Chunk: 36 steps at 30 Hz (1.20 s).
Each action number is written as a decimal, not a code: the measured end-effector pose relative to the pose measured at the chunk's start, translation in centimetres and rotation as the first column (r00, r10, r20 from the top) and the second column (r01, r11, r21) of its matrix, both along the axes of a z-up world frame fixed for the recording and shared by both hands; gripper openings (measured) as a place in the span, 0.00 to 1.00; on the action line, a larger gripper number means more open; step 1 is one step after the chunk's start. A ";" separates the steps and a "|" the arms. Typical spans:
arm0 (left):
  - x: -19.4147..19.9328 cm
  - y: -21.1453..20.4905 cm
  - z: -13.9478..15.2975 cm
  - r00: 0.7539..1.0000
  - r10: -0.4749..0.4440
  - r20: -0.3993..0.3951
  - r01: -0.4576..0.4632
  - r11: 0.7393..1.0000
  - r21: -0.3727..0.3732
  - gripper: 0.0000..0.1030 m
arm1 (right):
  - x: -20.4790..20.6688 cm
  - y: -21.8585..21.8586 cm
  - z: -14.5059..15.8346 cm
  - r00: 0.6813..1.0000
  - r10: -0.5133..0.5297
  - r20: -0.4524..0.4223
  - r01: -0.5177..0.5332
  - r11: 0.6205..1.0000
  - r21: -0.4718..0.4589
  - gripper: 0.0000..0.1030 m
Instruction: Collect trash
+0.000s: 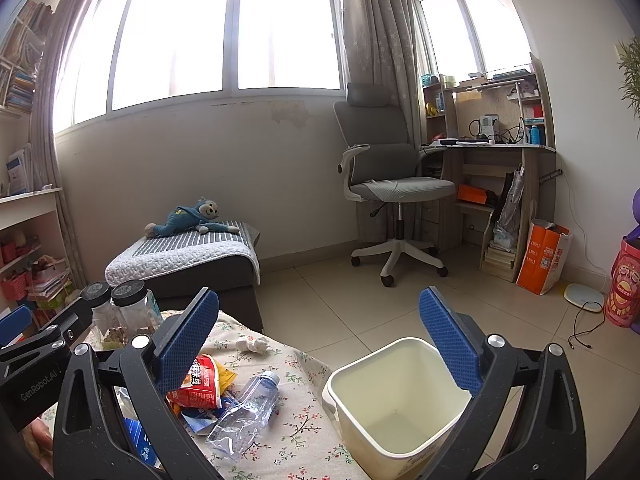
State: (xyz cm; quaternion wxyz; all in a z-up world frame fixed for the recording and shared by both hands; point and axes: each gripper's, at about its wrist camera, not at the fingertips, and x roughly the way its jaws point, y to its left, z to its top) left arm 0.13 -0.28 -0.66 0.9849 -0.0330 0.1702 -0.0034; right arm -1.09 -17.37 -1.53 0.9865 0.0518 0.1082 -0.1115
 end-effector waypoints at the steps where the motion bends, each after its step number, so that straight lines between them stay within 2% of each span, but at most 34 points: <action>1: 0.0 0.1 -0.1 1.000 0.001 -0.002 -0.001 1.000 -0.002 0.94 | 0.2 -0.2 0.2 1.000 0.003 -0.005 -0.003 1.000 0.000 0.93; 5: 0.3 0.4 -0.7 0.999 0.010 -0.035 -0.010 1.000 -0.017 0.94 | 0.6 -0.2 -0.2 0.998 0.018 -0.052 -0.018 1.000 0.004 0.93; 7: 0.9 0.8 -1.0 0.996 0.030 -0.079 -0.031 0.999 -0.015 0.94 | 1.7 -0.1 -0.9 0.994 0.033 -0.105 -0.032 0.999 0.005 0.93; 9: 2.0 1.4 -1.4 0.988 0.048 -0.148 -0.049 0.999 -0.004 0.94 | 2.7 0.2 -1.1 0.985 0.047 -0.166 -0.048 0.999 -0.004 0.93; 11: 3.8 2.3 -2.0 0.962 0.036 -0.269 -0.039 0.999 -0.003 0.93 | 3.8 0.4 -1.2 0.971 0.067 -0.228 -0.072 0.997 -0.012 0.93; 12: 5.0 2.9 -2.5 0.936 0.013 -0.353 -0.018 1.000 -0.011 0.93 | 4.5 0.5 -1.3 0.961 0.079 -0.264 -0.086 0.996 -0.014 0.93; 13: 6.3 3.6 -3.2 0.896 -0.023 -0.443 0.009 0.999 -0.033 0.93 | 5.3 0.6 -1.5 0.947 0.092 -0.309 -0.101 0.995 -0.011 0.93; 15: 8.4 5.4 -5.0 0.803 -0.087 -0.590 0.025 0.993 -0.112 0.93 | 7.3 0.7 -2.5 0.903 0.142 -0.406 -0.137 0.990 0.041 0.93; 17: 9.7 6.7 -7.0 0.703 -0.114 -0.702 0.030 0.991 -0.131 0.93 | 9.3 0.5 -4.0 0.840 0.183 -0.511 -0.146 0.983 0.112 0.93; 18: 10.1 7.2 -8.0 0.665 -0.116 -0.738 0.037 0.992 -0.122 0.93 | 10.3 0.4 -4.8 0.803 0.208 -0.558 -0.150 0.977 0.148 0.93; 21: 10.2 8.3 -11.0 0.595 -0.080 -0.800 0.026 0.996 -0.081 0.93 | 12.8 0.4 -7.4 0.715 0.254 -0.651 -0.143 0.965 0.219 0.93; 24: 10.7 9.3 -14.4 0.502 -0.110 -0.858 -0.019 0.990 -0.138 0.93 | 14.0 0.6 -9.6 0.664 0.266 -0.699 -0.128 0.961 0.244 0.93; 26: 11.1 9.5 -16.5 0.449 -0.135 -0.884 -0.045 0.984 -0.174 0.93 | 14.8 1.0 -11.0 0.626 0.289 -0.724 -0.123 0.954 0.275 0.93; 28: 11.2 9.6 -18.0 0.415 -0.140 -0.899 -0.067 0.981 -0.184 0.93 | 15.6 1.4 -12.0 0.600 0.311 -0.737 -0.118 0.946 0.303 0.93; 32: 11.4 9.3 -18.8 0.406 -0.138 -0.903 -0.054 0.983 -0.175 0.92 | 17.2 2.2 -13.5 0.571 0.311 -0.760 -0.108 0.946 0.307 0.93; 34: 11.5 9.2 -19.1 0.396 -0.144 -0.907 -0.042 0.984 -0.175 0.83 | 17.9 2.6 -14.3 0.552 0.314 -0.772 -0.102 0.945 0.311 0.93; 36: 11.4 9.2 -19.4 0.387 -0.145 -0.911 -0.027 0.985 -0.168 0.63 | 18.6 2.9 -14.9 0.545 0.311 -0.778 -0.093 0.945 0.312 0.93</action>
